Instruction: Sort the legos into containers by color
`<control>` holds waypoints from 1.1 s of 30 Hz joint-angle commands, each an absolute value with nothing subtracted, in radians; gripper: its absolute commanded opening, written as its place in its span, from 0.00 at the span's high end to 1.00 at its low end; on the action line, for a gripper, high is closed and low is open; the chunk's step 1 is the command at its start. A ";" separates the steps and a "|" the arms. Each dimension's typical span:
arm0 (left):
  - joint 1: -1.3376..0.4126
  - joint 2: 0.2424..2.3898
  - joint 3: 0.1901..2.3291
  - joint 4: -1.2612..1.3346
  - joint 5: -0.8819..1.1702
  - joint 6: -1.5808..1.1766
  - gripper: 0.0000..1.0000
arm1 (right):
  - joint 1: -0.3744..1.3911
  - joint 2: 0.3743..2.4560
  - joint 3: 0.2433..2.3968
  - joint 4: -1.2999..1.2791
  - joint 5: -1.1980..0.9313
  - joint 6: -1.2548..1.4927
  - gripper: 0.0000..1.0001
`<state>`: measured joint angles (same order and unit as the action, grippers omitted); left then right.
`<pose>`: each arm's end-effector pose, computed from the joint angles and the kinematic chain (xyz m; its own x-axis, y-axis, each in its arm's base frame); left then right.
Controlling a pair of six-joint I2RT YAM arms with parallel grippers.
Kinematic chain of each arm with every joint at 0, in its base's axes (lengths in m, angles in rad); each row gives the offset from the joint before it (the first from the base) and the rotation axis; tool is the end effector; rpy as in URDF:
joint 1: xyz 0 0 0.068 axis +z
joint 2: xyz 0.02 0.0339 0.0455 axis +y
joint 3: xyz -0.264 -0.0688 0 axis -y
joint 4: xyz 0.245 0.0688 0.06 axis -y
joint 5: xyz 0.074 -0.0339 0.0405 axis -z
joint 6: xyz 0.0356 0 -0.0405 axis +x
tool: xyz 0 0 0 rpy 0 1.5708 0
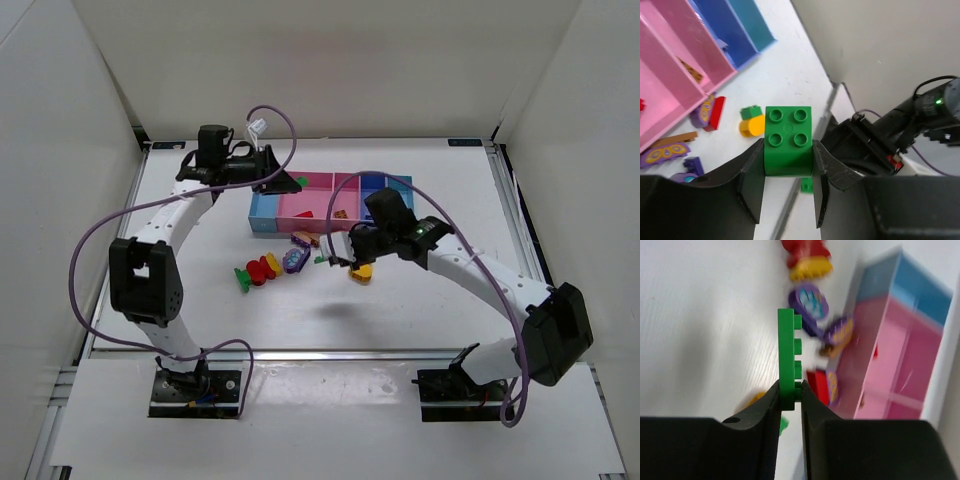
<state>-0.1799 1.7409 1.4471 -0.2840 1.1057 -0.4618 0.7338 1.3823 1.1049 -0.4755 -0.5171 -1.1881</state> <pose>0.3799 -0.1014 0.3110 -0.8450 -0.0494 -0.5324 0.4919 0.3187 -0.8103 0.2104 0.2134 0.2917 0.5989 -0.5457 -0.5861 -0.7885 -0.2739 -0.5507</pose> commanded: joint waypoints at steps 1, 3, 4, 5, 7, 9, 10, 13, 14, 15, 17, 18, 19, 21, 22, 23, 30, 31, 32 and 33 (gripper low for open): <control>-0.202 1.609 1.440 -0.280 0.955 -0.404 0.88 | 0.675 1.370 1.146 -0.419 -0.372 -0.856 0.91; -0.218 1.580 1.440 -0.311 0.837 -0.317 0.88 | 0.634 1.390 1.205 -0.416 -0.298 -0.722 0.91; -0.231 1.551 1.439 -0.316 0.797 -0.302 0.88 | 0.623 1.410 1.224 -0.420 -0.216 -0.599 0.92; -0.239 1.540 1.440 -0.318 0.760 -0.287 0.88 | 0.612 1.417 1.239 -0.423 -0.177 -0.538 0.92; -0.267 1.532 1.463 -0.345 0.643 -0.246 0.88 | 0.568 1.463 1.305 -0.464 -0.097 -0.365 0.95; -0.294 1.539 1.488 -0.367 0.563 -0.209 0.88 | 0.523 1.508 1.372 -0.504 -0.032 -0.248 0.98; -0.304 1.549 1.511 -0.373 0.542 -0.201 0.88 | 0.496 1.522 1.379 -0.508 -0.028 -0.153 0.99; -0.328 1.577 1.548 -0.388 0.511 -0.189 0.88 | 0.436 1.552 1.397 -0.502 0.000 -0.045 1.00; -0.334 1.585 1.555 -0.385 0.508 -0.183 0.87 | 0.420 1.578 1.407 -0.520 0.000 -0.005 1.00; -0.348 1.589 1.563 -0.388 0.506 -0.180 0.87 | 0.410 1.594 1.413 -0.523 0.000 0.042 1.00; -0.356 1.609 1.578 -0.387 0.509 -0.192 0.87 | 0.370 1.635 1.437 -0.547 0.026 0.119 1.00; -0.357 1.615 1.585 -0.388 0.526 -0.199 0.86 | 0.355 1.646 1.445 -0.551 0.020 0.142 1.00; -0.357 1.623 1.589 -0.388 0.525 -0.224 0.86 | 0.330 1.657 1.463 -0.557 0.020 0.162 1.00; -0.357 1.628 1.586 -0.382 0.529 -0.233 0.86 | 0.321 1.690 1.482 -0.566 -0.017 0.204 1.00; -0.357 1.628 1.582 -0.376 0.525 -0.235 0.86 | 0.315 1.710 1.494 -0.572 -0.021 0.234 1.00; -0.359 1.628 1.580 -0.376 0.523 -0.235 0.86 | 0.305 1.710 1.500 -0.572 -0.029 0.235 1.00; -0.357 1.643 1.592 -0.383 0.535 -0.236 0.85 | 0.293 1.804 1.549 -0.594 0.044 0.284 0.99; -0.359 1.646 1.594 -0.382 0.538 -0.239 0.85 | 0.291 1.824 1.555 -0.598 0.048 0.284 0.89; -0.357 1.655 1.598 -0.382 0.545 -0.241 0.85 | 0.290 1.835 1.560 -0.598 0.049 0.284 0.87; -0.359 1.660 1.598 -0.382 0.548 -0.247 0.85 | 0.282 1.844 1.562 -0.601 0.051 0.281 0.85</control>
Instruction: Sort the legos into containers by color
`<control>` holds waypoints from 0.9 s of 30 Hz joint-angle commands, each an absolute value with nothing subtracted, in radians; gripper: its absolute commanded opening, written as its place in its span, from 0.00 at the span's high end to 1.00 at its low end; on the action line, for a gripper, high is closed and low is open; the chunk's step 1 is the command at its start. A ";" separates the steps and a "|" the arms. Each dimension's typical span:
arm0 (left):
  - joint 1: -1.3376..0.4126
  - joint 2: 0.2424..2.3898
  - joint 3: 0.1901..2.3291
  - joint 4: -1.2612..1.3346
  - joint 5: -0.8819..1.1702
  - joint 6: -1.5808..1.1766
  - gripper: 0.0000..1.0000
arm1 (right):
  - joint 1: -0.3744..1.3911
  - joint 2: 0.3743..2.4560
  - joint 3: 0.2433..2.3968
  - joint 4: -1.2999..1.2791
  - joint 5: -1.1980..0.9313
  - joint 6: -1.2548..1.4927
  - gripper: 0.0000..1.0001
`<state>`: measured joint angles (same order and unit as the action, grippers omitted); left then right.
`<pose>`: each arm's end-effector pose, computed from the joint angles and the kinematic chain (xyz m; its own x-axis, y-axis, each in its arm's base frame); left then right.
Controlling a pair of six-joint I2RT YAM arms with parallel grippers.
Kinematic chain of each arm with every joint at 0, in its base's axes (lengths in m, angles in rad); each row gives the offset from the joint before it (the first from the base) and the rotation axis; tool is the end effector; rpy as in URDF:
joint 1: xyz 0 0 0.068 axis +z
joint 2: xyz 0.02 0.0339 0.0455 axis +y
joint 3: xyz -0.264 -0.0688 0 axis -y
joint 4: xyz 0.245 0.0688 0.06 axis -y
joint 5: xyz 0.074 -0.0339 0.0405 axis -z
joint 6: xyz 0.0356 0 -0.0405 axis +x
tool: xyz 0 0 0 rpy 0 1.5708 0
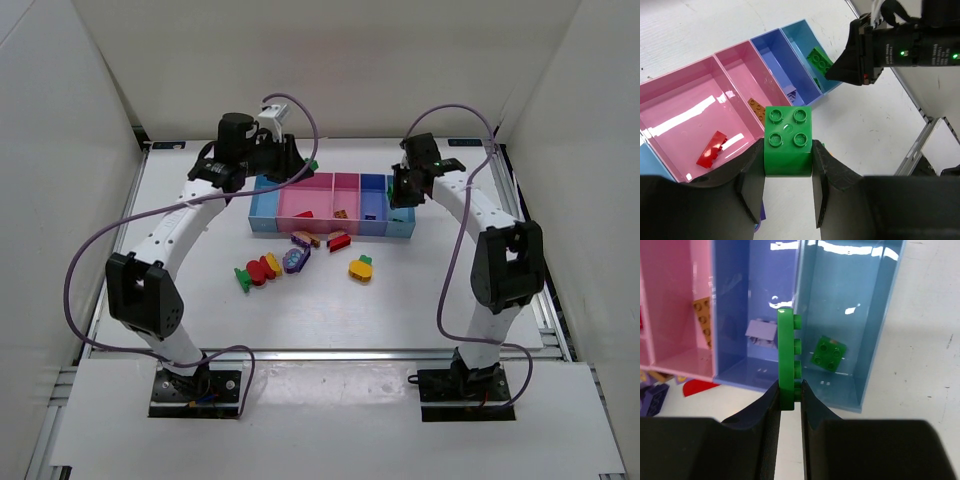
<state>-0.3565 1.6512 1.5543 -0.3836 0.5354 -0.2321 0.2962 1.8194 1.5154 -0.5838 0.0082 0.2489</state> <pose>0.3532 -0.1509 0.3643 -0.5881 0.0079 -0.8087 0.6051 0.6678 -0.4335 0.3883 0.1182 0.2683 -0.7897 0.0165 -0.6132 -0.0953 0.9842 0.1493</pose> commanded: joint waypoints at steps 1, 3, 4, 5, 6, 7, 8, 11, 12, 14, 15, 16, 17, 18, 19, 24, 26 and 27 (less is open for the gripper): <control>-0.357 1.666 1.606 -0.382 0.549 -0.252 0.85 | 0.278 1.854 1.563 -0.603 0.069 0.281 0.81; -0.357 1.681 1.614 -0.376 0.557 -0.255 0.85 | 0.269 1.867 1.566 -0.601 0.074 0.276 0.79; -0.357 1.692 1.621 -0.376 0.560 -0.256 0.85 | 0.268 1.874 1.563 -0.597 0.089 0.270 0.80; -0.357 1.698 1.626 -0.373 0.561 -0.258 0.85 | 0.265 1.876 1.565 -0.597 0.087 0.262 0.80; -0.357 1.704 1.632 -0.373 0.566 -0.256 0.85 | 0.262 1.879 1.566 -0.591 0.090 0.258 0.80; -0.357 1.709 1.637 -0.373 0.569 -0.259 0.85 | 0.262 1.881 1.565 -0.586 0.100 0.258 0.78; -0.357 1.721 1.646 -0.373 0.572 -0.262 0.85 | 0.259 1.882 1.563 -0.581 0.092 0.246 0.74; -0.359 1.744 1.667 -0.367 0.587 -0.271 0.85 | 0.259 1.878 1.565 -0.577 0.069 0.230 0.45; -0.362 1.752 1.677 -0.358 0.597 -0.273 0.85 | 0.259 1.875 1.565 -0.569 0.057 0.224 0.36; -0.365 1.776 1.692 -0.354 0.615 -0.287 0.85 | 0.262 1.861 1.551 -0.557 0.020 0.207 0.26; -0.368 1.781 1.695 -0.345 0.618 -0.294 0.85 | 0.262 1.844 1.545 -0.537 0.020 0.198 0.20; -0.370 1.790 1.690 -0.336 0.639 -0.313 0.85 | 0.274 1.833 1.537 -0.529 -0.015 0.183 0.18; -0.370 1.793 1.684 -0.318 0.653 -0.324 0.84 | 0.284 1.803 1.532 -0.514 -0.014 0.154 0.16; -0.380 1.805 1.686 -0.314 0.658 -0.327 0.84 | 0.285 1.784 1.526 -0.505 -0.015 0.138 0.16; -0.388 1.810 1.690 -0.311 0.669 -0.333 0.84 | 0.296 1.760 1.510 -0.496 -0.017 0.129 0.16; -0.462 1.911 1.765 -0.282 0.689 -0.339 0.84 | 0.290 1.568 1.447 -0.477 0.081 0.095 0.15; -0.494 1.957 1.798 -0.266 0.690 -0.353 0.84 | 0.275 1.514 1.401 -0.489 0.113 0.074 0.15; -0.506 1.976 1.813 -0.261 0.693 -0.354 0.84 | 0.269 1.488 1.388 -0.492 0.124 0.074 0.15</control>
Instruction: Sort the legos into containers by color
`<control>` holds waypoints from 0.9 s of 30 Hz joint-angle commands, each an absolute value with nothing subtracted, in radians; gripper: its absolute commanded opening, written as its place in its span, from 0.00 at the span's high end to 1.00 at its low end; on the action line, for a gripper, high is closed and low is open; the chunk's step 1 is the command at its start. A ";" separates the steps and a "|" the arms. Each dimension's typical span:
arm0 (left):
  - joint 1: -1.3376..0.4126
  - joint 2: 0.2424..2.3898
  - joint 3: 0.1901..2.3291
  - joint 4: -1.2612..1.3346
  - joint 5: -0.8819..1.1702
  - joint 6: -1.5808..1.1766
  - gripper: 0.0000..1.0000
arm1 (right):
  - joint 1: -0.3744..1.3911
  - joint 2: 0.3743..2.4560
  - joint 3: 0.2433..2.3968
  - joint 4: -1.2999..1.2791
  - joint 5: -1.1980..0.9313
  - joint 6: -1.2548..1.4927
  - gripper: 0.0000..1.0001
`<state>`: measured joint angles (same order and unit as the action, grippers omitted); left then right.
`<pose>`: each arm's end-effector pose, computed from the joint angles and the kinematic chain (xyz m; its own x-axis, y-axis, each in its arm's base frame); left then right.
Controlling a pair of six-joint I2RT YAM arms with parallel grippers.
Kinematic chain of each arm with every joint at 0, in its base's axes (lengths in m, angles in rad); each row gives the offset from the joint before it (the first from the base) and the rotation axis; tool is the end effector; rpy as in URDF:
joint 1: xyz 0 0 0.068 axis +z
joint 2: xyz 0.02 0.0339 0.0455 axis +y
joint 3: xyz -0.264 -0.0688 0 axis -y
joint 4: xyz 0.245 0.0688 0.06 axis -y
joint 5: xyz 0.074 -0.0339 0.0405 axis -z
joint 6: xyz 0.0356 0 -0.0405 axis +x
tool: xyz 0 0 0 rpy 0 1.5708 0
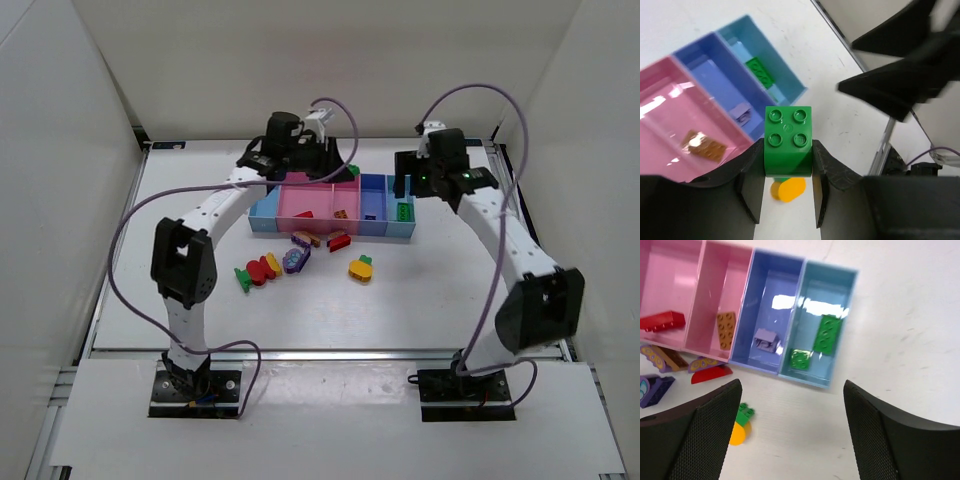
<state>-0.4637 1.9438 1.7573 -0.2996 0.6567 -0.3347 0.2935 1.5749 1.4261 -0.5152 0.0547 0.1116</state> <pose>0.4003 -0.2245 0.3251 -0.6696 0.0440 -0.7414 0.6533 0.5097 -0.5598 0.3438 0.1019 0.3330 -0.6138 -0.0693 -0.7864 -0.1804 0.9821 0.0542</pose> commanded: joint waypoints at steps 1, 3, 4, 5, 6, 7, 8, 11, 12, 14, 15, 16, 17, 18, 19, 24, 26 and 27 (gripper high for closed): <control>-0.524 1.992 1.831 -0.262 0.696 -0.353 0.84 | 0.259 1.439 1.372 -0.495 0.135 0.048 0.14; -0.543 2.042 1.883 -0.265 0.704 -0.354 0.80 | 0.198 1.398 1.335 -0.508 0.138 0.038 0.13; -0.558 2.058 1.900 -0.268 0.707 -0.356 0.79 | 0.168 1.367 1.327 -0.520 0.135 0.041 0.13; -0.566 2.095 1.919 -0.271 0.713 -0.365 0.79 | 0.102 1.356 1.315 -0.538 0.133 0.044 0.13; -0.569 2.112 1.948 -0.272 0.716 -0.371 0.78 | 0.066 1.338 1.310 -0.544 0.124 0.051 0.13; -0.583 2.124 1.963 -0.272 0.721 -0.373 0.77 | 0.033 1.327 1.304 -0.557 0.120 0.052 0.13; -0.587 2.152 1.977 -0.268 0.727 -0.370 0.76 | 0.006 1.321 1.299 -0.560 0.111 0.052 0.13; -0.609 2.215 2.042 -0.268 0.738 -0.362 0.75 | -0.118 1.293 1.278 -0.564 0.069 0.054 0.13; -0.612 2.229 2.060 -0.268 0.741 -0.362 0.74 | -0.156 1.287 1.273 -0.569 0.052 0.055 0.13; -0.618 2.273 2.103 -0.247 0.764 -0.367 0.73 | -0.179 1.267 1.267 -0.581 0.022 0.058 0.13; -0.620 2.289 2.115 -0.230 0.768 -0.368 0.73 | -0.193 1.261 1.266 -0.584 0.020 0.057 0.13; -0.620 2.313 2.134 -0.198 0.775 -0.380 0.73 | -0.196 1.249 1.261 -0.587 -0.012 0.052 0.13; -0.620 2.330 2.147 -0.186 0.778 -0.388 0.73 | -0.199 1.240 1.256 -0.588 -0.017 0.052 0.13; -0.621 2.348 2.166 -0.170 0.782 -0.399 0.73 | -0.204 1.238 1.252 -0.592 -0.023 0.051 0.13; -0.623 2.380 2.186 -0.167 0.787 -0.400 0.73 | -0.206 1.232 1.250 -0.592 -0.025 0.051 0.13; -0.640 2.451 2.284 -0.146 0.796 -0.391 0.72 | -0.213 1.215 1.249 -0.603 -0.044 0.045 0.13; -0.646 2.476 2.302 -0.134 0.801 -0.391 0.71 | -0.216 1.215 1.249 -0.603 -0.048 0.041 0.13; -0.650 2.482 2.318 -0.126 0.801 -0.394 0.71 | -0.218 1.213 1.249 -0.606 -0.052 0.040 0.13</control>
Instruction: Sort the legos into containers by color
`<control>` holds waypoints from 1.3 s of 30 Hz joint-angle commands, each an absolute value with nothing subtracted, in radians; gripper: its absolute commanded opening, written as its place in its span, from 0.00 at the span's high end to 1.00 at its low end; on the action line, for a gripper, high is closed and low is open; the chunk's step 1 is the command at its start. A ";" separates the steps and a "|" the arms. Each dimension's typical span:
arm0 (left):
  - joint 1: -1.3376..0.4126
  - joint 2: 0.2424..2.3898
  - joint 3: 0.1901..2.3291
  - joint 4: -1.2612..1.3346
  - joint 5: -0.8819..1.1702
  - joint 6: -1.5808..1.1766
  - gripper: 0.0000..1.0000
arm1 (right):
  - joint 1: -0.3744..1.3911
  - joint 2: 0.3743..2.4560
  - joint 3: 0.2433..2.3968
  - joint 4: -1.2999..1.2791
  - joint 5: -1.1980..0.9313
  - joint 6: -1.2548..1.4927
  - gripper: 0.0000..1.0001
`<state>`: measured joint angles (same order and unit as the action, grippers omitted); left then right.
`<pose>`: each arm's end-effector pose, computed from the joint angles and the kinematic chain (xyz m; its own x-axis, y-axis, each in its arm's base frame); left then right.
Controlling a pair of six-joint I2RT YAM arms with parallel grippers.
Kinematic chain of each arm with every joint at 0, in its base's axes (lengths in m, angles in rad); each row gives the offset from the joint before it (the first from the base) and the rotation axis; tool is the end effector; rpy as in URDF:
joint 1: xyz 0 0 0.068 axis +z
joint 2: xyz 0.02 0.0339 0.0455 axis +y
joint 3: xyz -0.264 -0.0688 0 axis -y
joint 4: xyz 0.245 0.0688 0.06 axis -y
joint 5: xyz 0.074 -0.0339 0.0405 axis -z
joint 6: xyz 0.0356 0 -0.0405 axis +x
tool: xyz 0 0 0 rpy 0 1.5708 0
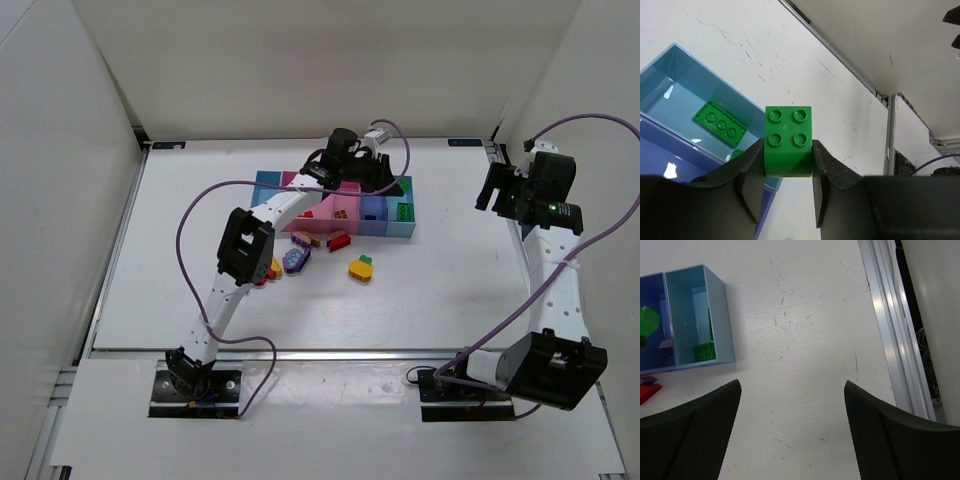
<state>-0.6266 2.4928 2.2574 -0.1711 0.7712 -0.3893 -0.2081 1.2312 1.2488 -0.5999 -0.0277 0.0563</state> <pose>0.4504 -0.3567 0.2349 -0.6527 0.1365 -0.7452 0.7472 0.2781 -0.6036 0.2619 -0.0543 0.3665 -0.5269 0.1687 -0.8330 0.2139 0.9749 0.0622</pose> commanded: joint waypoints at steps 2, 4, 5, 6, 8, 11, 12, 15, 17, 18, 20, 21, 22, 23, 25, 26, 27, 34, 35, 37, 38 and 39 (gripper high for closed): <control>-0.658 2.506 2.332 -0.115 0.799 -0.400 0.70 | -0.221 1.215 1.249 -0.609 -0.055 0.041 0.14; -0.666 2.525 2.348 -0.100 0.801 -0.400 0.69 | -0.222 1.215 1.250 -0.614 -0.058 0.043 0.14; -0.669 2.536 2.355 -0.094 0.799 -0.403 0.69 | -0.224 1.213 1.249 -0.615 -0.058 0.043 0.14; -0.669 2.543 2.364 -0.084 0.796 -0.406 0.67 | -0.225 1.213 1.250 -0.617 -0.061 0.044 0.14; -0.675 2.556 2.371 -0.075 0.787 -0.410 0.66 | -0.229 1.209 1.247 -0.624 -0.064 0.046 0.14; -0.675 2.574 2.388 -0.066 0.776 -0.408 0.59 | -0.236 1.197 1.246 -0.633 -0.072 0.046 0.14; -0.675 2.577 2.393 -0.066 0.770 -0.407 0.56 | -0.239 1.197 1.246 -0.635 -0.075 0.041 0.14; -0.675 2.579 2.398 -0.066 0.753 -0.396 0.54 | -0.244 1.193 1.243 -0.637 -0.075 0.040 0.14; -0.673 2.580 2.401 -0.078 0.738 -0.388 0.54 | -0.244 1.198 1.243 -0.635 -0.081 0.044 0.14; -0.675 2.580 2.404 -0.083 0.726 -0.381 0.54 | -0.247 1.201 1.243 -0.634 -0.084 0.048 0.15; -0.672 2.580 2.408 -0.090 0.713 -0.374 0.52 | -0.245 1.209 1.247 -0.630 -0.094 0.049 0.15; -0.672 2.580 2.407 -0.092 0.704 -0.368 0.52 | -0.245 1.212 1.250 -0.630 -0.094 0.051 0.15; -0.672 2.580 2.408 -0.095 0.701 -0.365 0.51 | -0.244 1.215 1.253 -0.630 -0.095 0.049 0.15; -0.672 2.580 2.408 -0.106 0.696 -0.361 0.48 | -0.245 1.219 1.256 -0.627 -0.095 0.049 0.15; -0.669 2.580 2.411 -0.113 0.686 -0.351 0.45 | -0.245 1.226 1.265 -0.627 -0.095 0.048 0.15; -0.669 2.580 2.413 -0.118 0.680 -0.350 0.38 | -0.244 1.230 1.267 -0.627 -0.100 0.048 0.15; -0.667 2.582 2.414 -0.121 0.677 -0.345 0.35 | -0.244 1.233 1.270 -0.624 -0.100 0.045 0.15; -0.660 2.577 2.430 -0.133 0.624 -0.337 0.27 | -0.245 1.249 1.276 -0.620 -0.118 0.046 0.15; -0.657 2.573 2.431 -0.133 0.618 -0.341 0.27 | -0.242 1.247 1.272 -0.617 -0.123 0.043 0.15; -0.643 2.565 2.431 -0.130 0.618 -0.347 0.27 | -0.235 1.250 1.267 -0.615 -0.140 0.026 0.16; -0.635 2.547 2.431 -0.130 0.618 -0.363 0.28 | -0.223 1.250 1.256 -0.615 -0.150 0.014 0.17; -0.627 2.531 2.425 -0.124 0.620 -0.373 0.29 | -0.210 1.247 1.247 -0.611 -0.190 -0.035 0.18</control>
